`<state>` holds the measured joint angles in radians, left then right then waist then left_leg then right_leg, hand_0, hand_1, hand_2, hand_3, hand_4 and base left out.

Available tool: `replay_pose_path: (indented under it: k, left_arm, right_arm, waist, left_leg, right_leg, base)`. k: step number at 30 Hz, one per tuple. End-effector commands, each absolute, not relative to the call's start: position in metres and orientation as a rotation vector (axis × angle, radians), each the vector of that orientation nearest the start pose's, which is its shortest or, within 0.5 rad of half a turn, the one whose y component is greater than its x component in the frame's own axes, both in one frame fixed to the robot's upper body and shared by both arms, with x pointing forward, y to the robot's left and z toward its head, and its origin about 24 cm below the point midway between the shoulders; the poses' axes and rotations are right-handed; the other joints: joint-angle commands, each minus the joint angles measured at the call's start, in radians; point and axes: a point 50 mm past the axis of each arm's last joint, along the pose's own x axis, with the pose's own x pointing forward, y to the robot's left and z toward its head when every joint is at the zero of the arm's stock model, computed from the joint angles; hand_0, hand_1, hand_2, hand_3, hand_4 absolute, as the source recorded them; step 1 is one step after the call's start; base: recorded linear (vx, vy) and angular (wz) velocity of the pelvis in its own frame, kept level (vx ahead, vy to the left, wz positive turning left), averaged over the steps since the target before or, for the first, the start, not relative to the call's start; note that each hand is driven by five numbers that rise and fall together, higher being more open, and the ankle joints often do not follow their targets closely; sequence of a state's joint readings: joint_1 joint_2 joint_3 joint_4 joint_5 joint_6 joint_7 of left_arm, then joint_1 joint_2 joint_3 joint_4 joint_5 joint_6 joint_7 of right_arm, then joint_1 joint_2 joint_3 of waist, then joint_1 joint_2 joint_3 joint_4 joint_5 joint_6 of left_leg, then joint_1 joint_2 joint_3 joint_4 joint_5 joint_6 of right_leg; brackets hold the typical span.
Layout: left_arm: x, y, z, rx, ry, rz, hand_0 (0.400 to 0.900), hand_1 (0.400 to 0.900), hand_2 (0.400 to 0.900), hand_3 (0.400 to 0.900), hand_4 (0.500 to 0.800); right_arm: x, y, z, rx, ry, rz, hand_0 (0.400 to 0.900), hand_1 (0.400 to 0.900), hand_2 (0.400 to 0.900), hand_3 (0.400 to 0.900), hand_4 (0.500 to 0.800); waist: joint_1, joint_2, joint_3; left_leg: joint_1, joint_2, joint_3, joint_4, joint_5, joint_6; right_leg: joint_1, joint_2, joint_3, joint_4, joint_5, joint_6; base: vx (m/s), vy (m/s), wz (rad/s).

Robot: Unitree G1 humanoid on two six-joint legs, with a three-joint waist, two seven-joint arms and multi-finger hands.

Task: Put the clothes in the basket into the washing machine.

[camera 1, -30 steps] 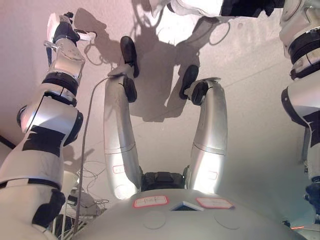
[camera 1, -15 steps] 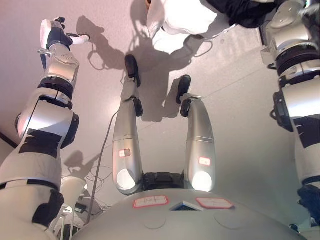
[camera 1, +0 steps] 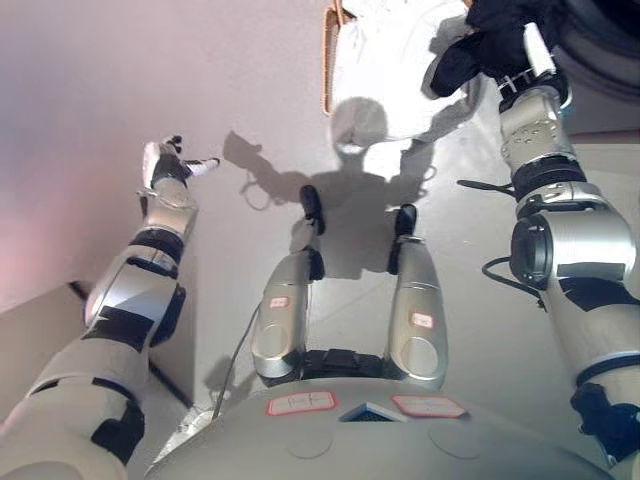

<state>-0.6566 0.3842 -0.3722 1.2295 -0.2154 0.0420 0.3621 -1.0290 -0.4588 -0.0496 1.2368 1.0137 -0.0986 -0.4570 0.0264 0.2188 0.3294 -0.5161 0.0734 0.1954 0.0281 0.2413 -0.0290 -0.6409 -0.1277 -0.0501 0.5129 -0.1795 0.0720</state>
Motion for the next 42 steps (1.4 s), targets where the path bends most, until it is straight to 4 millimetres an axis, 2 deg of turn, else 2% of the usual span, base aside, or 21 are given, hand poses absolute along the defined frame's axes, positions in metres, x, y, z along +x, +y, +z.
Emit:
replay_pose_path:
  k: [1,3,9,13,19,20,21,26,42]
  left_arm:
    - [0.289,0.267,-0.044,0.548,0.674,0.448,0.9,0.9,0.9,0.9,0.8]
    - [0.282,0.267,-0.05,0.547,0.691,0.442,0.9,0.9,0.9,0.9,0.8]
    - [0.266,0.264,-0.065,0.55,0.715,0.422,0.9,0.9,0.9,0.9,0.8]
    - [0.259,0.265,-0.07,0.561,0.72,0.406,0.9,0.9,0.9,0.9,0.8]
    - [0.246,0.269,-0.078,0.573,0.75,0.389,0.9,0.9,0.9,0.9,0.8]
    - [0.246,0.268,-0.078,0.572,0.75,0.389,0.9,0.9,0.9,0.9,0.8]
    - [0.245,0.268,-0.079,0.571,0.751,0.385,0.9,0.9,0.9,0.9,0.8]
    - [0.238,0.263,-0.086,0.562,0.775,0.364,0.9,0.9,0.9,0.9,0.8]
    - [0.23,0.248,-0.097,0.509,0.81,0.352,0.9,0.9,0.9,0.9,0.8]
  right_arm:
    - [0.383,-0.307,0.166,0.673,-0.104,-0.804,0.4,0.4,0.4,0.4,0.5]
    - [0.38,-0.318,0.179,0.66,-0.15,-0.828,0.4,0.4,0.4,0.4,0.5]
    - [0.369,-0.34,0.248,0.585,-0.386,-0.855,0.4,0.4,0.4,0.4,0.5]
    - [0.359,-0.351,0.289,0.51,-0.5,-0.862,0.4,0.4,0.4,0.4,0.5]
    - [0.345,-0.364,0.327,0.423,-0.579,-0.868,0.4,0.4,0.4,0.4,0.5]
    - [0.345,-0.364,0.327,0.423,-0.58,-0.868,0.633,0.633,0.633,0.633,0.64]
    - [0.345,-0.365,0.329,0.423,-0.578,-0.868,0.9,0.9,0.9,0.9,0.8]
    - [0.348,-0.367,0.322,0.411,-0.529,-0.852,0.9,0.9,0.9,0.9,0.8]
    - [0.363,-0.353,0.288,0.426,-0.442,-0.819,0.9,0.9,0.9,0.9,0.8]
  waist:
    - [0.004,0.023,-0.146]
    - [0.015,0.042,-0.153]
    - [0.043,0.088,-0.172]
    - [0.061,0.1,-0.183]
    - [0.085,0.097,-0.195]
    - [0.085,0.098,-0.195]
    - [0.09,0.096,-0.195]
    - [0.092,0.085,-0.191]
    - [0.086,0.093,-0.173]
  left_leg:
    - [0.102,-0.028,0.002,-0.021,-0.087,-0.098]
    - [0.12,-0.024,-0.002,-0.041,-0.073,-0.104]
    - [0.152,-0.007,-0.028,-0.107,-0.021,-0.125]
    - [0.147,0.002,-0.051,-0.115,-0.004,-0.14]
    - [0.135,0.012,-0.076,-0.115,0.01,-0.158]
    - [0.134,0.012,-0.076,-0.115,0.01,-0.158]
    - [0.131,0.013,-0.079,-0.115,0.014,-0.162]
    - [0.124,0.019,-0.082,-0.115,0.022,-0.167]
    - [0.108,0.025,-0.076,-0.115,0.023,-0.161]
  right_leg:
    - [0.151,0.015,0.003,-0.341,0.199,0.018]
    - [0.162,0.016,-0.004,-0.341,0.19,0.016]
    - [0.166,0.024,-0.028,-0.319,0.165,0.009]
    - [0.165,0.026,-0.045,-0.306,0.153,0.006]
    - [0.171,0.027,-0.063,-0.304,0.137,0.006]
    - [0.17,0.027,-0.063,-0.304,0.137,0.006]
    - [0.171,0.029,-0.066,-0.306,0.137,0.005]
    - [0.166,0.034,-0.066,-0.307,0.139,0.001]
    - [0.137,0.039,-0.057,-0.284,0.132,-0.012]
  base:
    - [0.09,0.01,0.03]
    - [0.06,-0.008,0.07]
    - [0.02,-0.047,0.15]
    - [0.02,-0.06,0.15]
    - [0.03,-0.058,0.07]
    - [0.04,-0.043,0.03]
    - [0.0,0.0,0.0]
    - [0.01,-0.027,-0.03]
    - [0.0,0.0,-0.02]
